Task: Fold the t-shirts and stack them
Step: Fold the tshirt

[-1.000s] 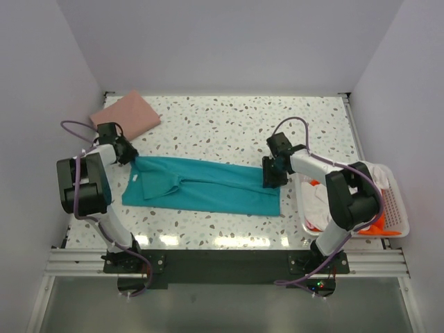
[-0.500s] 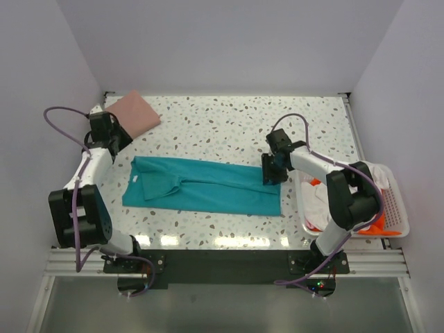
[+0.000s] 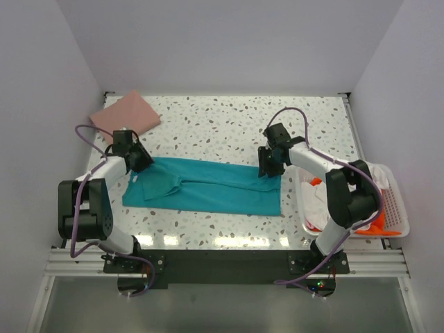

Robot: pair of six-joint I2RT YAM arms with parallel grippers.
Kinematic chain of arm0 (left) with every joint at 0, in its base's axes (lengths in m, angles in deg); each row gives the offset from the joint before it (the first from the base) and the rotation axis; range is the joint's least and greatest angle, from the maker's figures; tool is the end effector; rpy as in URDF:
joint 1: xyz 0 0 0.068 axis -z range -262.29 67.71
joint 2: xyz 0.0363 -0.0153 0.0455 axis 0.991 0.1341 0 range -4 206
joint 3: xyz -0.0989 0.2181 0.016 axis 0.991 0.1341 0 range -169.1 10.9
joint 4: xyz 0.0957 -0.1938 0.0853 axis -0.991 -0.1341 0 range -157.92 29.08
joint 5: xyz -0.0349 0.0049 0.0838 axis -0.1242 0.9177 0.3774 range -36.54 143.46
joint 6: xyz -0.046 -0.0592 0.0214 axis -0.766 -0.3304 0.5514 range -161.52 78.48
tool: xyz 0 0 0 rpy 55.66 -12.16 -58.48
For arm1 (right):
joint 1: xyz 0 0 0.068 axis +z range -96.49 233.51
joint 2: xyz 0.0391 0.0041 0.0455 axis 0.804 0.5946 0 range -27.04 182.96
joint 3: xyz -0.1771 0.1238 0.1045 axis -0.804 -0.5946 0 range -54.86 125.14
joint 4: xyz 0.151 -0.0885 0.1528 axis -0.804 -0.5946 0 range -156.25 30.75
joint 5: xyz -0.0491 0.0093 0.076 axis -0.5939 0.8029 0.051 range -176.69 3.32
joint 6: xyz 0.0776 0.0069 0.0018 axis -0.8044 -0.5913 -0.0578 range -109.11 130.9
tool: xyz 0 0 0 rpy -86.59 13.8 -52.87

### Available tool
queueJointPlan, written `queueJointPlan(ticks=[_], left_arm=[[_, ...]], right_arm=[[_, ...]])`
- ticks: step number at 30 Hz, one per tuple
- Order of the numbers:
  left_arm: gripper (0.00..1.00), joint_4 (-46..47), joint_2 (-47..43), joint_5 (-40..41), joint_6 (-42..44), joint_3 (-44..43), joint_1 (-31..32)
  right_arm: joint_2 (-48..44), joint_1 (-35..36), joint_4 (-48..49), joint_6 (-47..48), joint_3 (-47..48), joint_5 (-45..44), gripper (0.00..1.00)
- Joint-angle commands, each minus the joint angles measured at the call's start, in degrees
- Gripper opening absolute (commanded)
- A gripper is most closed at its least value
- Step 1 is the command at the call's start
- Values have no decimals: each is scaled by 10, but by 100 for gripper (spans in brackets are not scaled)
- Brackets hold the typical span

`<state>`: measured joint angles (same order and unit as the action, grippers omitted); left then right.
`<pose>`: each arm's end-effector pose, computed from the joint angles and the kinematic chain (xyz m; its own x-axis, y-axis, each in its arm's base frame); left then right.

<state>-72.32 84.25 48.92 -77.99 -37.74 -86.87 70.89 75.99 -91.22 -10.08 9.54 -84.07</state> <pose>0.3036 0.0191 0.1442 -0.6052 -0.6429 -0.4696 -0.4845 0.7655 -0.4234 0.2957 0.1255 0.1454 -0.9281 0.0031 -0.3724 -0.0718 0.9797 0.1872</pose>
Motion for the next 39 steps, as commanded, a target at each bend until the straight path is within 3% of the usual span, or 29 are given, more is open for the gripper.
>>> queueJointPlan(ticks=[1, 22, 32, 39], left_arm=[[38, 19, -19, -2, -8, 37, -3], [38, 25, 2, 6, 15, 80, -5], [37, 34, 107, 1, 54, -31, 5], [36, 28, 185, -12, 71, -112, 61]], right_arm=[[13, 5, 18, 4, 16, 10, 44], [29, 4, 31, -8, -52, -11, 44], [-17, 14, 2, -24, -117, -5, 44], [-49, 35, -12, -36, -144, -2, 44]])
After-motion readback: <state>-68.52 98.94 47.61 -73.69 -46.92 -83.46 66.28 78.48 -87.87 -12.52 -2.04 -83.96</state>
